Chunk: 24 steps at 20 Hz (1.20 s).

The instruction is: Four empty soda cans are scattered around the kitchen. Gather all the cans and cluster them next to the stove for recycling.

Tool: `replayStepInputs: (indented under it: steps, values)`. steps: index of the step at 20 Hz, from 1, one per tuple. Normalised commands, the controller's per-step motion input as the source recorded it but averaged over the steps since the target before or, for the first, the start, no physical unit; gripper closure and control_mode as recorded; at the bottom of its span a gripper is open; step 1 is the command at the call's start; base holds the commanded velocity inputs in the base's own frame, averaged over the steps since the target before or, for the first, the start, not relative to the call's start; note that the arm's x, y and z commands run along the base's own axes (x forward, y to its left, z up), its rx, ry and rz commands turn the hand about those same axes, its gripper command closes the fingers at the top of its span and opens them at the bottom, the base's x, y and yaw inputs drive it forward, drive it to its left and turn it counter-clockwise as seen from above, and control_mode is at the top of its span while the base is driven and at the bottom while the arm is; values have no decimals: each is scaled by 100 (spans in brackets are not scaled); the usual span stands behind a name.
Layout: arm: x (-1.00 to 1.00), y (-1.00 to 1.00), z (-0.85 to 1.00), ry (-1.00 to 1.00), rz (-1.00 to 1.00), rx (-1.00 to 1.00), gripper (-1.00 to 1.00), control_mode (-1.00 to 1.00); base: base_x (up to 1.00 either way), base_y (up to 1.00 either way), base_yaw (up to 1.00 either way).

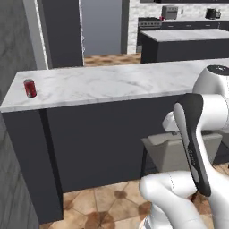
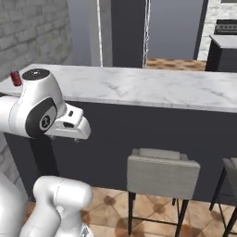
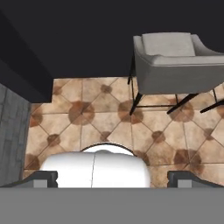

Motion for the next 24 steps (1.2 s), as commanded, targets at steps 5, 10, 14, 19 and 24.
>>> replayStepInputs:
  steps: [5,10,14,19,24]
  values:
    - [0,0,0,0,0,0,-100,100,32,45,-1]
    - [0,0,0,0,0,0,-100,100,41,27,0]
    - [0,0,0,0,0,0,-100,100,46,49,0]
    - [0,0,0,0,0,0,-100,100,36,54,0]
    - [0,0,0,0,0,0,-100,100,33,47,0]
